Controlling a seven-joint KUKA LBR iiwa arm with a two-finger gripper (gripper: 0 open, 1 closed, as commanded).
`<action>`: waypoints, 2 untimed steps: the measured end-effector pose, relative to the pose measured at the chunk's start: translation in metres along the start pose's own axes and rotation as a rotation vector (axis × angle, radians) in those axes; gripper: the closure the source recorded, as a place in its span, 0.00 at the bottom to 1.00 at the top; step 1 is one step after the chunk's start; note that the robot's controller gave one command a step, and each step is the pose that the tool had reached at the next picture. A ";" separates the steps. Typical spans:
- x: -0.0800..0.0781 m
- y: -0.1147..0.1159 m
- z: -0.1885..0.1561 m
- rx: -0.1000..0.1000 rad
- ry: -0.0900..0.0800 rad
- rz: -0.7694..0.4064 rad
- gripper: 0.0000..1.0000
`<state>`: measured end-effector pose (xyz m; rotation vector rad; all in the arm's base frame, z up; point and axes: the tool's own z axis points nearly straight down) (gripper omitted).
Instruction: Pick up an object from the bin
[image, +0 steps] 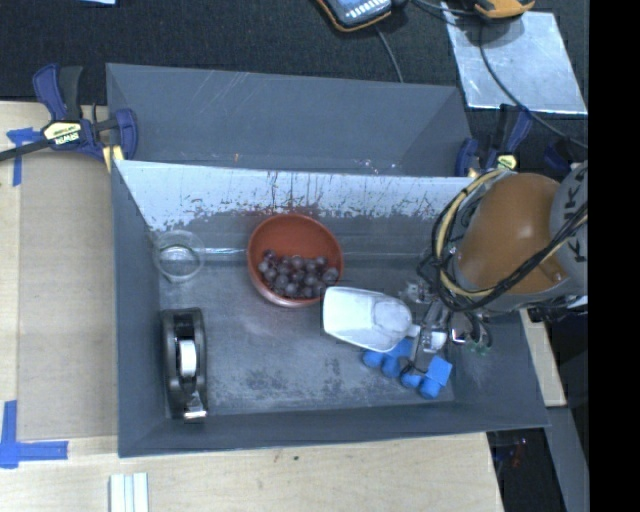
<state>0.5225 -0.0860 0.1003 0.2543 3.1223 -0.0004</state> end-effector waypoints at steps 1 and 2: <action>-0.061 0.048 0.026 -0.005 -0.021 -0.178 0.00; -0.015 -0.008 0.019 0.002 -0.012 0.023 0.00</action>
Offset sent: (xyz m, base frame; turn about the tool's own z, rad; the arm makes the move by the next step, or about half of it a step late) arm 0.0091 -0.0087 -0.0222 0.0210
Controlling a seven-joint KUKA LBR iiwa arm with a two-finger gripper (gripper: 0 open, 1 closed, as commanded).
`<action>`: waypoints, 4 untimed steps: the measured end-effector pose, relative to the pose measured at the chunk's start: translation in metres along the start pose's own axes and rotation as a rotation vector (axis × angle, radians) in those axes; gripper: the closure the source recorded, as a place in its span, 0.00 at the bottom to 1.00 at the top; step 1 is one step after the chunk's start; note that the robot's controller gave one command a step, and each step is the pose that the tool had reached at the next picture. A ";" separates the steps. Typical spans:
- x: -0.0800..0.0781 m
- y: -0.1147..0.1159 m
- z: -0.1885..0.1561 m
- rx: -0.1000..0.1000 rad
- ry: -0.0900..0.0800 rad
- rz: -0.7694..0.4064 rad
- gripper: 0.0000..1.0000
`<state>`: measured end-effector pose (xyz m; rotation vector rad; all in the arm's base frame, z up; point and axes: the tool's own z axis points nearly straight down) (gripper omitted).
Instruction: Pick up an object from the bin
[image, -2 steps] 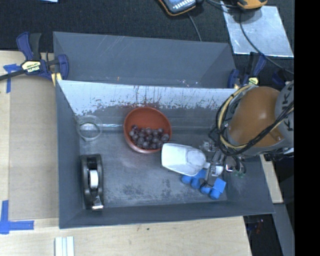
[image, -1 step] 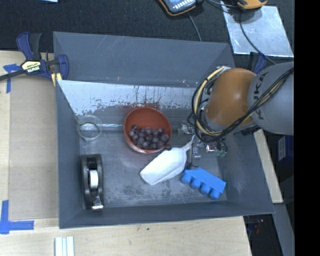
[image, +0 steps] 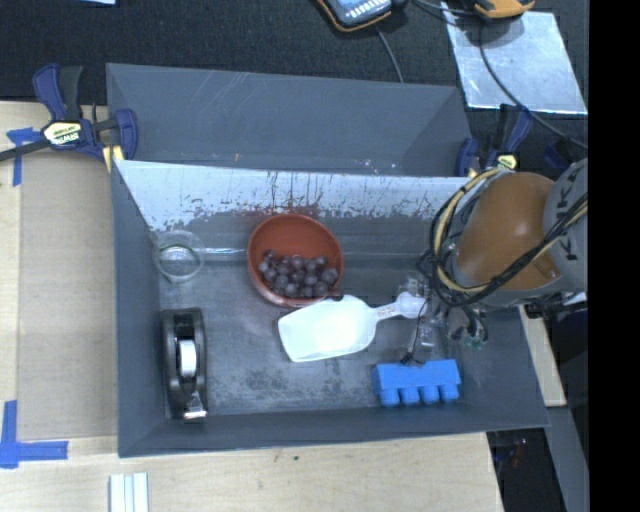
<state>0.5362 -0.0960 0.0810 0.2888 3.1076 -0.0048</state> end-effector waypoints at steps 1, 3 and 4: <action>-0.044 0.056 0.006 -0.009 -0.015 -0.194 0.00; -0.031 0.040 0.010 0.000 -0.001 -0.315 1.00; -0.030 0.040 -0.001 0.000 0.000 -0.314 1.00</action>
Offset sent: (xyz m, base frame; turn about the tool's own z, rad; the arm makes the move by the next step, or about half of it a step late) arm 0.0362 0.0339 -0.0110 -0.3175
